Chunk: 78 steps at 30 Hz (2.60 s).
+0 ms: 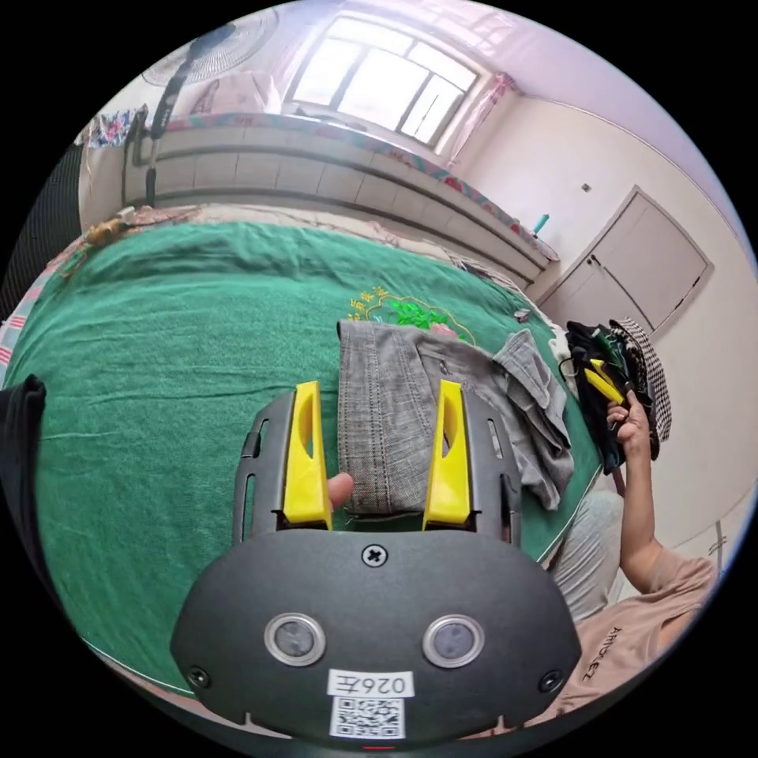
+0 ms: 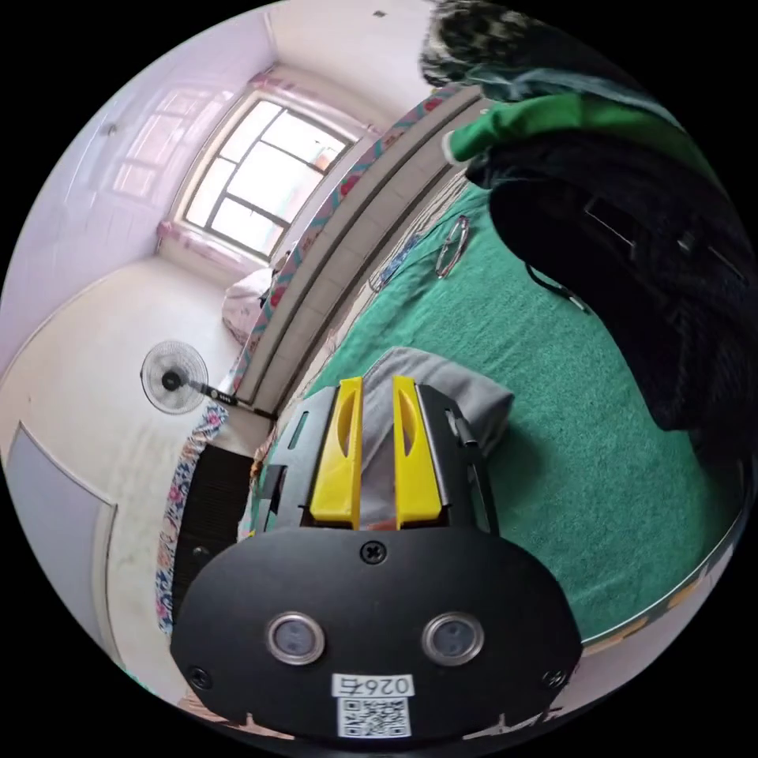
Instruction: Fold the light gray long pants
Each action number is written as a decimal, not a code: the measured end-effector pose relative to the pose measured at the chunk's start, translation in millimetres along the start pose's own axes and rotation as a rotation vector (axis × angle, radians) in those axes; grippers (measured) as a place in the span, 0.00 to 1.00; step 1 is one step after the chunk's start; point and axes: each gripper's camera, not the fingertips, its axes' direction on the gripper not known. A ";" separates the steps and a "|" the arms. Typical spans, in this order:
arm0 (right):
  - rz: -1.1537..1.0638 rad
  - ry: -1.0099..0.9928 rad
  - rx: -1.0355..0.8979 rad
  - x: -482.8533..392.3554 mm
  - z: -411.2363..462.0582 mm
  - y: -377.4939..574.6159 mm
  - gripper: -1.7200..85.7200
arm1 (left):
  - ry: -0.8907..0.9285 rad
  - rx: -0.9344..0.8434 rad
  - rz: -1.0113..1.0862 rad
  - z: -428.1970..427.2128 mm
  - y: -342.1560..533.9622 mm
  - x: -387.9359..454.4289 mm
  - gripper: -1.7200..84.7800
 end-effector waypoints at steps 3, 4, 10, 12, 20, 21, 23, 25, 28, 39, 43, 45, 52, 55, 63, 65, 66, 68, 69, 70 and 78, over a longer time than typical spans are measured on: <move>0.053 0.005 0.003 14.8 -2.8 -2.4 0.11 | 0.061 -0.180 0.003 41.7 -10.2 2.6 0.26; 0.037 0.001 -0.027 14.9 0.2 -4.5 0.12 | 0.007 -0.154 0.004 43.5 -11.2 8.9 0.26; -0.355 -0.055 -0.257 -50.0 35.4 1.4 0.14 | 0.007 -0.150 0.005 40.4 -18.3 16.0 0.25; -0.513 0.027 -0.348 -81.0 55.4 19.9 0.15 | 0.058 -0.143 -0.030 36.7 -19.9 7.1 0.23; -1.151 0.496 -0.678 -153.0 152.5 163.2 0.19 | -0.085 -0.174 0.095 37.1 -25.1 40.5 0.21; -1.215 0.577 -0.652 -154.3 155.6 172.1 0.19 | -0.108 -0.181 0.114 37.3 -25.4 45.0 0.21; -1.312 0.660 -0.650 -162.0 156.6 188.8 0.15 | -0.113 -0.201 0.158 34.7 -27.2 53.5 0.19; -1.316 0.703 -0.636 -162.6 149.5 185.9 0.10 | -0.087 -0.216 0.150 31.4 -28.3 53.0 0.15; -1.204 0.607 -0.596 -156.1 122.3 162.7 0.06 | -0.099 -0.202 0.185 21.4 -27.3 60.6 0.13; -0.631 0.286 -0.509 -63.0 34.8 64.4 0.04 | -0.120 -0.166 0.148 -2.7 -19.3 63.5 0.14; -0.571 0.185 -0.424 -54.0 -2.4 59.3 0.03 | -0.107 -0.075 0.180 -34.2 -11.6 74.3 0.10; -0.589 0.165 -0.372 -58.2 -20.0 63.2 0.03 | -0.054 -0.001 0.162 -56.4 -8.2 74.5 0.09; -0.709 0.176 -0.059 -86.4 -97.0 94.6 0.02 | -0.154 0.338 0.223 -181.8 15.6 90.0 0.08; -0.730 0.146 0.087 -96.0 -131.0 104.5 0.02 | -0.293 0.465 0.209 -232.2 27.1 85.2 0.08; -0.738 0.099 0.262 -124.3 -189.8 61.2 0.02 | -0.484 0.484 0.173 -300.2 -16.7 38.7 0.08; -0.684 0.045 0.274 -116.3 -201.8 31.3 0.02 | -0.523 0.476 0.150 -308.9 -36.1 21.4 0.08; -0.672 0.040 0.278 -113.6 -203.7 24.2 0.02 | -0.529 0.474 0.143 -310.1 -40.7 16.3 0.08; -0.629 0.075 0.285 -101.1 -205.8 0.9 0.01 | -0.542 0.465 0.086 -310.9 -56.2 -9.9 0.08; -0.620 0.086 0.287 -96.8 -205.2 -3.3 0.01 | -0.539 0.456 0.071 -309.8 -59.7 -17.9 0.08; -0.605 0.115 0.277 -86.7 -201.8 -10.4 0.02 | -0.523 0.429 0.045 -305.3 -65.9 -35.6 0.09; -0.421 0.550 -0.185 21.3 -93.9 -36.8 0.07 | -0.485 0.095 -0.162 -229.5 -84.6 -162.0 0.06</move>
